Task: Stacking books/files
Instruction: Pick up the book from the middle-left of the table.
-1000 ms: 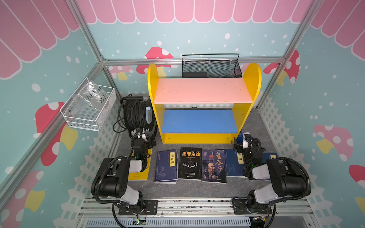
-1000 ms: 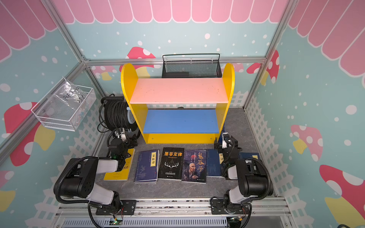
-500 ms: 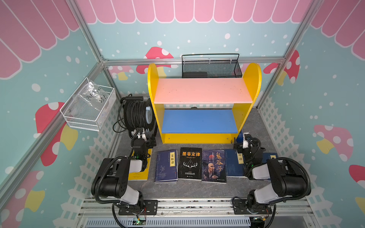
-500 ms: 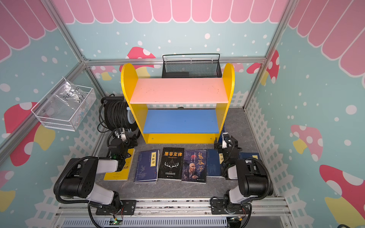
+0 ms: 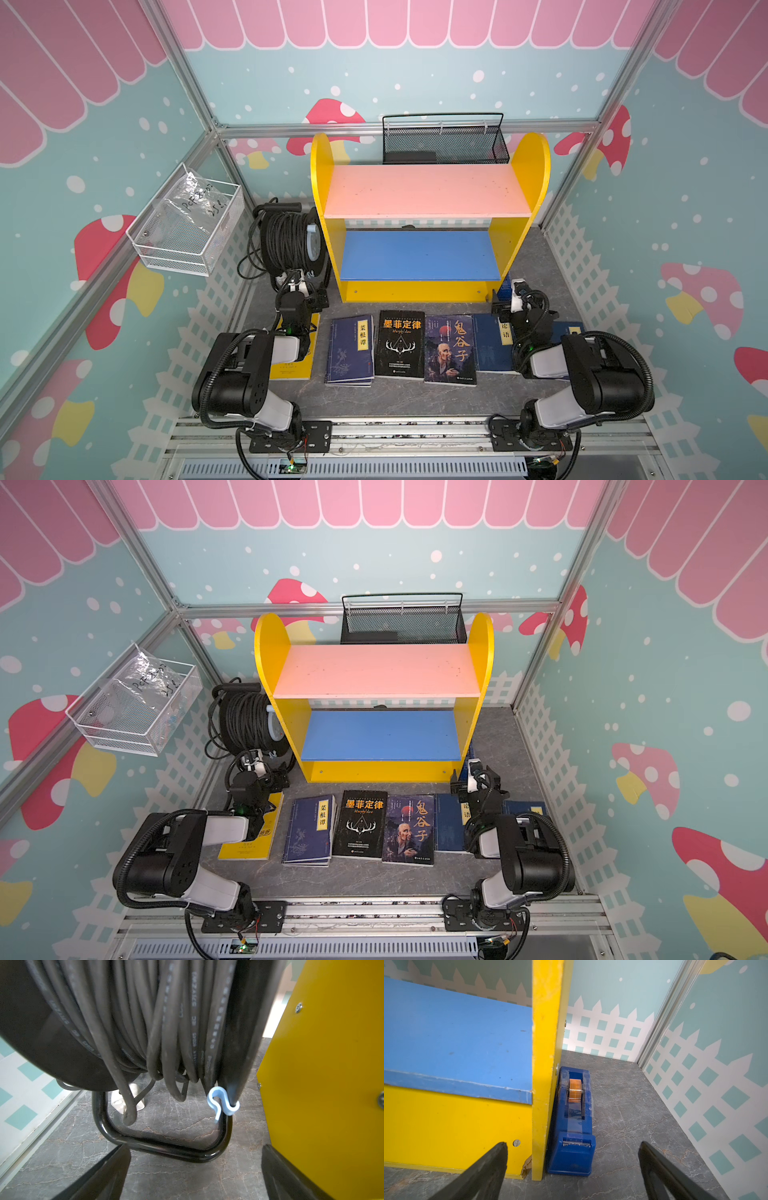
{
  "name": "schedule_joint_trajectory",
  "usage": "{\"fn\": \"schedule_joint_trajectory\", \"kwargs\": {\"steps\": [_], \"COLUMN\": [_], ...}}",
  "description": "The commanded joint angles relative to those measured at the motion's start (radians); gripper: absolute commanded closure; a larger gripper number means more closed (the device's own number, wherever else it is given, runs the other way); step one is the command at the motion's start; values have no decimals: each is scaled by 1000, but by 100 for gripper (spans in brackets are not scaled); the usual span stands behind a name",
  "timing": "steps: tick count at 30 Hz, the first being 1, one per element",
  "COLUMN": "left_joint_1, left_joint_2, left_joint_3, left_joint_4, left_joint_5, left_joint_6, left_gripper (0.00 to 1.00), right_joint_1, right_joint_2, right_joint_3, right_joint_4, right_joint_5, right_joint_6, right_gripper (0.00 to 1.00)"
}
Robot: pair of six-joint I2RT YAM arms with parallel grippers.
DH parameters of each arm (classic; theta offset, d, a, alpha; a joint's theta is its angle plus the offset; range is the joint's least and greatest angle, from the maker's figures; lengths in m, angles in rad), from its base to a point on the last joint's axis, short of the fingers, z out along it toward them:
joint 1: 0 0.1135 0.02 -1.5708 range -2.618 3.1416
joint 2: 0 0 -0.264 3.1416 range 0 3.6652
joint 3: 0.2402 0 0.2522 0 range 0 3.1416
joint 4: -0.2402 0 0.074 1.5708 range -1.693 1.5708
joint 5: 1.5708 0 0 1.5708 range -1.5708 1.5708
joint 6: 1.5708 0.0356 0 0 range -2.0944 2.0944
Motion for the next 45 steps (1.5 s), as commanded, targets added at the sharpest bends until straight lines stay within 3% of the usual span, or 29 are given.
{"fn": "schedule_joint_trajectory", "kwargs": {"steps": [1, 6, 9, 14, 18, 21, 27, 33, 37, 41, 45], "left_joint_1": [-3, -4, -5, -34, -71, -109, -217, -378, -460, -525, -569], "left_joint_2": [10, -6, -113, -311, -451, -533, -651, -688, -659, -607, -592], "left_joint_3": [19, 19, 74, 138, 244, 304, 335, 401, 438, 477, 462], "left_joint_4": [29, 23, -167, -385, -637, -783, -930, -1037, -1041, -1024, -883], "left_joint_5": [13, -12, -38, -7, -46, -55, -35, -66, -40, -21, 36], "left_joint_6": [7, 0, -11, -1, -145, -297, -652, -884, -967, -968, -898], "left_gripper": [0, 0, 0, 0, 0, 0, 0, 0, 0, 0, 0], "right_joint_1": [7, 8, 8, 9, 9, 11, 36, 154, 270, 334, 336], "right_joint_2": [10, -21, -140, -324, -453, -517, -555, -620, -616, -582, -585], "right_joint_3": [12, 14, 32, 62, 164, 263, 410, 491, 553, 630, 590], "right_joint_4": [37, 16, -109, -282, -475, -662, -934, -1070, -1095, -1084, -856], "right_joint_5": [-11, 26, 85, 67, -3, -81, -278, -281, -269, -308, -455], "right_joint_6": [0, 11, 36, 25, 115, 282, 639, 813, 872, 801, 810], "right_gripper": [0, 0, 0, 0, 0, 0, 0, 0, 0, 0, 0]}}
